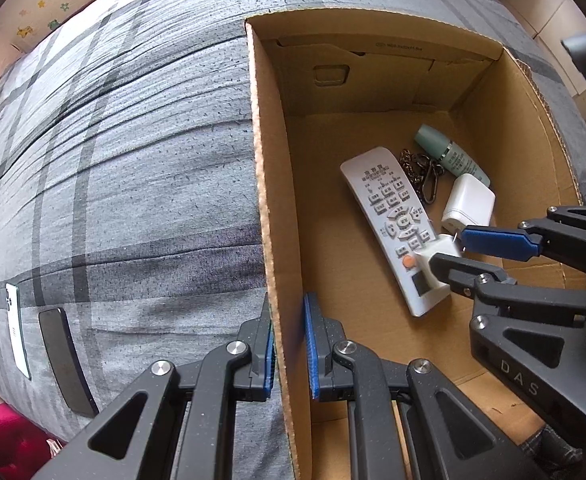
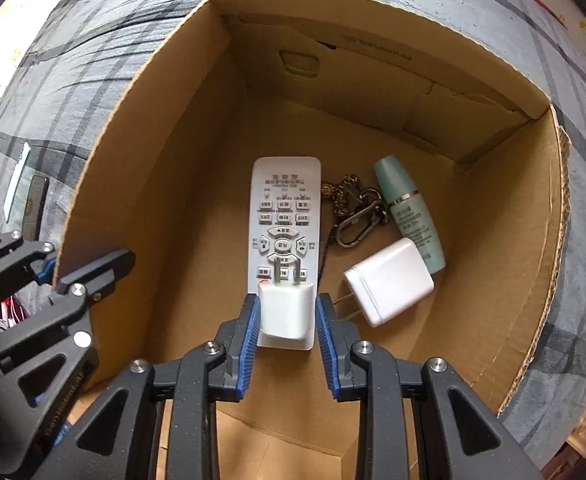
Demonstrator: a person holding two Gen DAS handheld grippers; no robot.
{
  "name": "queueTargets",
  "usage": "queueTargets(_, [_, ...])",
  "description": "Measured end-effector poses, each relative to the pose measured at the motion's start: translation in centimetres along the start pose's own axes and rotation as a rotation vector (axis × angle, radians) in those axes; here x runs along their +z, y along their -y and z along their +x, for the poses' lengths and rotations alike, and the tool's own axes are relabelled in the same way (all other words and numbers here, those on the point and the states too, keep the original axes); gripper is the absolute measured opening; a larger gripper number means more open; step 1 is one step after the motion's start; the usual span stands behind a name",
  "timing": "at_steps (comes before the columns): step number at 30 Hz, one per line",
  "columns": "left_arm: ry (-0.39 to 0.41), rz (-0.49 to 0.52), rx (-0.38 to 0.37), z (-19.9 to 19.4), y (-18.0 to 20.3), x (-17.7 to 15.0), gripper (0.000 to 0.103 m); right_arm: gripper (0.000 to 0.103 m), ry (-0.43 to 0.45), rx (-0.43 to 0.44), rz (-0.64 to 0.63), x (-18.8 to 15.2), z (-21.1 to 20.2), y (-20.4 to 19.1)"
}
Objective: Organize rigid objects
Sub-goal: 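Open the right gripper to drop the plug onto the remote and withdraw, then lower the right gripper onto the blue key fob and close on it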
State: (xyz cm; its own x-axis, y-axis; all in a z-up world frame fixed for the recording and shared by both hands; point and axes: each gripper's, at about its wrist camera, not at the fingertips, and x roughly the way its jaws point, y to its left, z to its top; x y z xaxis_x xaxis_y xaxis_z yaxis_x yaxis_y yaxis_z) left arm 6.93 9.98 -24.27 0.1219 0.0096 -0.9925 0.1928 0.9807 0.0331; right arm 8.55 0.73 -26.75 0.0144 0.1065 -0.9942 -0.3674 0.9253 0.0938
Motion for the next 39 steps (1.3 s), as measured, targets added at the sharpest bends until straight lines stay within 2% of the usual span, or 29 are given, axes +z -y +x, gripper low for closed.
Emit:
queueTargets(1, [0.001, 0.002, 0.0, 0.0, 0.0, 0.0, 0.013, 0.036, 0.006, -0.001, -0.003, 0.1, -0.1, -0.1])
queueTargets(13, [0.001, 0.016, 0.0, 0.0, 0.1, -0.1, 0.013, 0.049, 0.092, -0.009, -0.007, -0.8, -4.6, -0.9])
queueTargets(19, [-0.001, 0.024, 0.003, 0.0, 0.2, 0.0, 0.013, 0.072, 0.144, -0.011, 0.024, -1.7, -7.3, -0.3])
queueTargets(23, [-0.001, 0.03, 0.001, 0.0, 0.2, 0.0, 0.013, 0.099, 0.184, -0.005, 0.065, -2.4, -9.4, 1.1])
queueTargets(24, [-0.001, 0.032, 0.0, 0.0, 0.2, 0.0, 0.013, 0.101, 0.192, -0.006, 0.076, -2.6, -9.8, 1.5])
queueTargets(32, [-0.004, 0.041, 0.006, 0.1, 0.0, 0.1, 0.013, 0.102, 0.258, -0.057, 0.257, -4.8, -12.7, 6.4])
queueTargets(39, [-0.003, 0.042, 0.005, 0.0, -0.2, -0.1, 0.013, 0.102, 0.252, -0.116, 0.459, -7.6, -12.9, 12.8])
